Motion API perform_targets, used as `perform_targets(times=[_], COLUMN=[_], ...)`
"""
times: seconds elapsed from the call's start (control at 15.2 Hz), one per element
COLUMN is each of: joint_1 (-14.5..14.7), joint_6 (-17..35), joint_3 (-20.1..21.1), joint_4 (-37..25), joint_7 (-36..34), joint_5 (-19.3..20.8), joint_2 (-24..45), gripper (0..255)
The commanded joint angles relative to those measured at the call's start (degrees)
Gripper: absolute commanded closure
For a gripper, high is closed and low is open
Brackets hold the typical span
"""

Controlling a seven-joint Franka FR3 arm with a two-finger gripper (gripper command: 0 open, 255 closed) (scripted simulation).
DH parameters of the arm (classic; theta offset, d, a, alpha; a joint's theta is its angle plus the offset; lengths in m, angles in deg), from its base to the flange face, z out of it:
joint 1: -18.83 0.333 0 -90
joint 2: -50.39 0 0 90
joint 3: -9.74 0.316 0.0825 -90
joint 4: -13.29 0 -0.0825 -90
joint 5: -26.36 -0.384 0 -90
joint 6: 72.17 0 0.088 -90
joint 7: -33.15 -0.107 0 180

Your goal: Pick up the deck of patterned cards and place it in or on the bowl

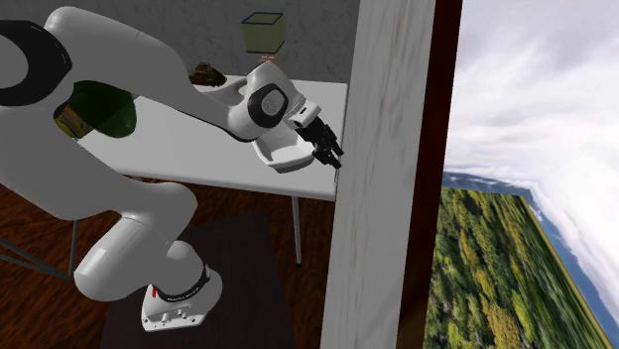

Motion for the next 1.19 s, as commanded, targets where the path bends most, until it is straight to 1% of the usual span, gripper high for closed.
perform_targets(times=[0.0, 0.53, 1.12], joint_1=[1.0, 5.7, 8.8], joint_6=[-1.2, -6.7, -12.8], joint_3=[-1.5, -7.2, -11.8], joint_4=[-0.7, -3.7, -8.0], joint_7=[1.1, 5.8, 10.4], joint_5=[-0.5, -3.0, -5.0], joint_2=[-0.2, -1.7, -3.2], gripper=[255, 255, 255])
